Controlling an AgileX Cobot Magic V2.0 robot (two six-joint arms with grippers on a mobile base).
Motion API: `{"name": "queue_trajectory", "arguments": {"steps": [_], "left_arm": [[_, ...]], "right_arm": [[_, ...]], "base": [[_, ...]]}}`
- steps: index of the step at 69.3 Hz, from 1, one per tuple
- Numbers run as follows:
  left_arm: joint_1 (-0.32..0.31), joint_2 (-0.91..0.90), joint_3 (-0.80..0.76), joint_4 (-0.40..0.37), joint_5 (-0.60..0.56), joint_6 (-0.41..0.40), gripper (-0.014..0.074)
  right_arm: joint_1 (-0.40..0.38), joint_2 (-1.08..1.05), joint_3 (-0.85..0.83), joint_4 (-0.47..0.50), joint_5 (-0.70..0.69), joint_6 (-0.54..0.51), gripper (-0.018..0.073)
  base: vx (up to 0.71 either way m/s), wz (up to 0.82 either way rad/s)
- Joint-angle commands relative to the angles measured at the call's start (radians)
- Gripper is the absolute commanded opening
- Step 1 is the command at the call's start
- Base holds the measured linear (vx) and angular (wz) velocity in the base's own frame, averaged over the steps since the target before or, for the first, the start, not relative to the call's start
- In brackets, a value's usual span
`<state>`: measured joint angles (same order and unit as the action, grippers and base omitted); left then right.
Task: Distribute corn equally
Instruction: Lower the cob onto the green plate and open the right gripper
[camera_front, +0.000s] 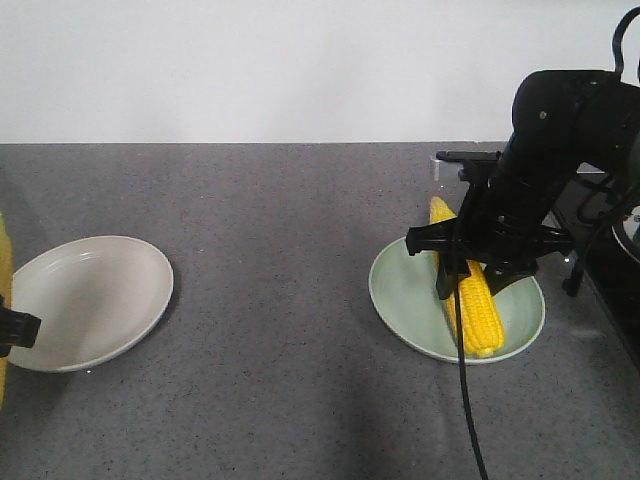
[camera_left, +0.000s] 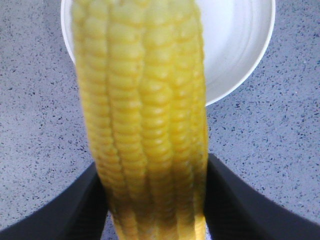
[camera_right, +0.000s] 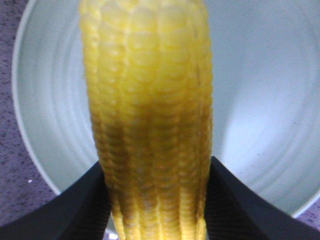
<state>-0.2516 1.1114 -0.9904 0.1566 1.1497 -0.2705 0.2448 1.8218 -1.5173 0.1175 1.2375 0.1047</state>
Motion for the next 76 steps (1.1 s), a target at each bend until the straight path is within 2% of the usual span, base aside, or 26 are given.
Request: {"name": "queue_trajectory", "arguments": {"steps": [1, 24, 53, 76], "left_arm": [[0.004, -0.013, -0.026, 0.008, -0.033, -0.004, 0.0217], [0.004, -0.013, -0.026, 0.008, -0.033, -0.004, 0.0217], [0.004, -0.013, -0.026, 0.008, -0.033, -0.004, 0.0217], [0.004, -0.013, -0.026, 0.008, -0.033, -0.004, 0.0217]], "right_arm": [[-0.002, -0.061, -0.022, -0.022, 0.051, -0.002, 0.0246], [-0.002, -0.046, -0.022, -0.023, 0.051, 0.0, 0.0265], [-0.002, -0.027, -0.022, -0.05, 0.033, -0.019, 0.0498], [-0.002, -0.032, -0.022, -0.055, -0.005, -0.058, 0.0502]], "base": [[0.0, 0.0], [0.0, 0.0], [0.0, 0.0], [0.0, 0.0]]}}
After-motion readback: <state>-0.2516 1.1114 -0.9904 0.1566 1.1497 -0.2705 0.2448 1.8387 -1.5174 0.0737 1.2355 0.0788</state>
